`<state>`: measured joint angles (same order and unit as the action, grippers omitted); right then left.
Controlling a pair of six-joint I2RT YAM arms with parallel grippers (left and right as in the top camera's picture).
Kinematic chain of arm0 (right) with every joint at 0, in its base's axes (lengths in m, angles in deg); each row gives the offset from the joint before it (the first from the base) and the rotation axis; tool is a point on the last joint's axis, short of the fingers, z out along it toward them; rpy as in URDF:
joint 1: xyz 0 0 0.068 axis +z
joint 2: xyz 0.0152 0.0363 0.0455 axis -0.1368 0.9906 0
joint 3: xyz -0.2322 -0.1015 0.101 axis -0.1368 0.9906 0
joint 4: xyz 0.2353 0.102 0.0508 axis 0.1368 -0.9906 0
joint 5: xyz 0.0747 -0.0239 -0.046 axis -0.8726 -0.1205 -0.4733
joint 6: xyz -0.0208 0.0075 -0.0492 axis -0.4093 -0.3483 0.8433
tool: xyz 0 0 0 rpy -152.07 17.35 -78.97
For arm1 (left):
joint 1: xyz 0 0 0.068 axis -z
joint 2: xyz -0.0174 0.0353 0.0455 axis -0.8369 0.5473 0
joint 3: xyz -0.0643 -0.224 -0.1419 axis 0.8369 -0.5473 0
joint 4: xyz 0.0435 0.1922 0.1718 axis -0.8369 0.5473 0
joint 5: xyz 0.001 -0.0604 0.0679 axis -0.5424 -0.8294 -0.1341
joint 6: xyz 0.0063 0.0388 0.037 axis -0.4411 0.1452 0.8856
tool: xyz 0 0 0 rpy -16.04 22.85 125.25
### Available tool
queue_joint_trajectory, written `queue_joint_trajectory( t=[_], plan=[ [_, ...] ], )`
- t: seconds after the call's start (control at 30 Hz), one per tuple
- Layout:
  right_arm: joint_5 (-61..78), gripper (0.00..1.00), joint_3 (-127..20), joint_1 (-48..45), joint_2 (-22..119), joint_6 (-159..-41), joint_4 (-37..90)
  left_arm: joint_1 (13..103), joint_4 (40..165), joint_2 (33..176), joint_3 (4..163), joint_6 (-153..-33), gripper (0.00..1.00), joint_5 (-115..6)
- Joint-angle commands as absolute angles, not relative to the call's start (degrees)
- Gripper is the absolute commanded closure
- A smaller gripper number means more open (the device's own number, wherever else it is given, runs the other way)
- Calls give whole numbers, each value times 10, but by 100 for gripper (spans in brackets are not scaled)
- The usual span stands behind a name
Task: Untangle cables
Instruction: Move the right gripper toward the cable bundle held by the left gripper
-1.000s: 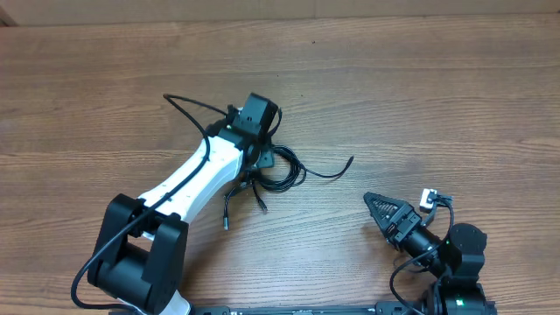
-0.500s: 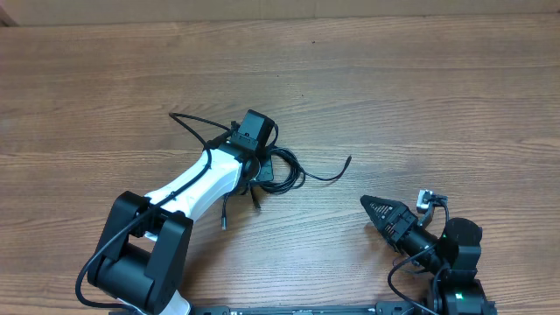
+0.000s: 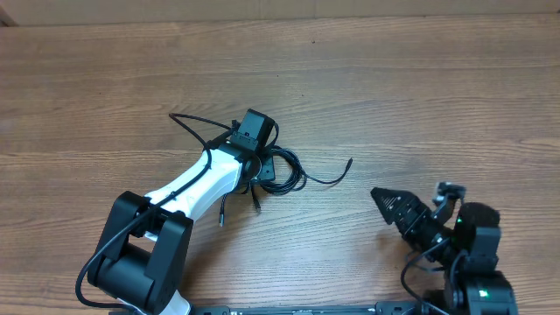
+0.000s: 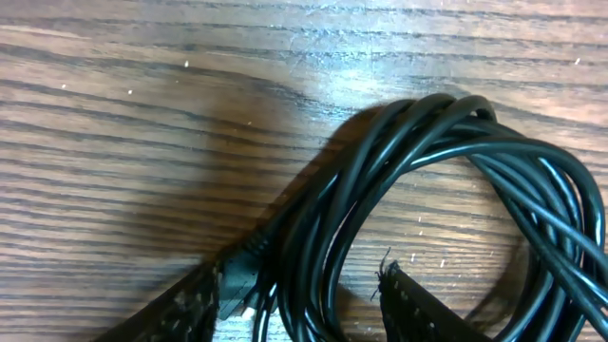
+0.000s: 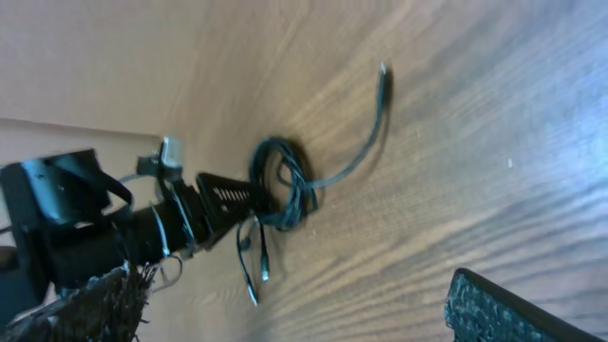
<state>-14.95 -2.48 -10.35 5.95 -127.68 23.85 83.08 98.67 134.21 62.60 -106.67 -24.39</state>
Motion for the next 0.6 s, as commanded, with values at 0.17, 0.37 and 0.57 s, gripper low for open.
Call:
queue_joint_trajectory(
  t=[0.17, 0.37, 0.57],
  plan=[
    [-123, 0, -108, -101, 129, -1193, 213, 835, 970, 1344, 623, -1032, 47, -157],
    [-117, 0, -108, -101, 191, -1148, 196, 835, 921, 1344, 618, -891, 41, -216],
    [-117, 0, -108, -101, 230, -1147, 198, 835, 860, 1350, 576, -838, 42, -257]
  ],
)
